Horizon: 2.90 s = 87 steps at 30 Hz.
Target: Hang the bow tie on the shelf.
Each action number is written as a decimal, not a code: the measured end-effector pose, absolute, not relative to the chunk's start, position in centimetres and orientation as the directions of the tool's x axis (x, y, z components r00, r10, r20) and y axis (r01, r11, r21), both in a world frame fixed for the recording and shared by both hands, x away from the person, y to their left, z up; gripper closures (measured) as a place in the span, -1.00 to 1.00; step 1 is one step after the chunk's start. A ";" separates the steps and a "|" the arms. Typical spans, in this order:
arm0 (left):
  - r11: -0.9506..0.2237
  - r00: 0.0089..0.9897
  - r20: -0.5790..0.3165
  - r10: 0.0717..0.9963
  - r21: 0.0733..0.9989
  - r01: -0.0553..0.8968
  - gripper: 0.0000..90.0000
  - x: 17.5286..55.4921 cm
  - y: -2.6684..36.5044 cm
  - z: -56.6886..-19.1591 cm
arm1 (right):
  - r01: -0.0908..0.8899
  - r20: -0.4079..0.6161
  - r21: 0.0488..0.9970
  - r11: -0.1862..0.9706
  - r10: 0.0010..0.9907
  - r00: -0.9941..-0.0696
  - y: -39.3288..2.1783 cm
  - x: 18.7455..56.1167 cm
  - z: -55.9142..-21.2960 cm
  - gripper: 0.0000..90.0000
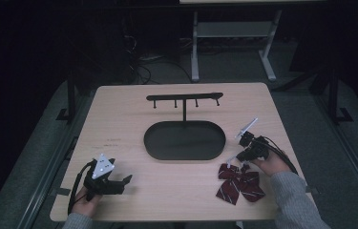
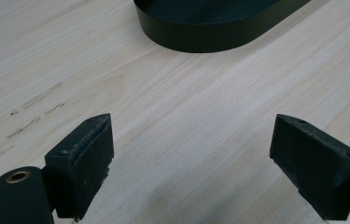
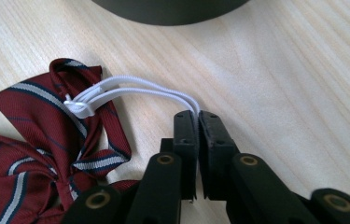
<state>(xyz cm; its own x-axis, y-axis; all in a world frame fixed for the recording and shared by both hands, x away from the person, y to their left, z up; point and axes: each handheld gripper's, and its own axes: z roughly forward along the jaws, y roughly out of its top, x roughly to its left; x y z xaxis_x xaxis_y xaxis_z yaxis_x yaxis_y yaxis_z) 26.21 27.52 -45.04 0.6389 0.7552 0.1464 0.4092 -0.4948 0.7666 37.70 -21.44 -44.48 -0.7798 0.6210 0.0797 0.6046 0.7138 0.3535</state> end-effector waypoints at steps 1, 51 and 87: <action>-0.495 0.640 0.147 0.755 0.767 0.408 -0.70 26.2 27.5 -45.0 | 0.605 0.080 0.354 0.714 0.621 -0.780 -21.4 37.7 -44.5 0.93; -0.506 0.641 0.160 0.751 0.763 0.403 -0.70 26.2 27.4 -44.9 | 0.354 -0.056 0.484 0.800 0.432 -0.900 -17.7 33.6 -35.5 0.96; -0.496 0.640 0.156 0.752 0.773 0.395 -0.70 26.2 27.5 -44.8 | 0.240 -0.118 0.503 0.830 0.341 -0.933 -12.9 36.0 -29.8 0.97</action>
<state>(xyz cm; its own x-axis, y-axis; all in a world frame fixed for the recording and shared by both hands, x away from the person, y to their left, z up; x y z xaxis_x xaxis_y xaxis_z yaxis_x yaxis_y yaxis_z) 26.24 27.46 -44.78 0.6403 0.7522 0.1559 0.3948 -0.4963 0.7732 35.96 -12.94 -29.78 -0.9327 0.3406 -0.1183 0.2395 0.8305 0.5029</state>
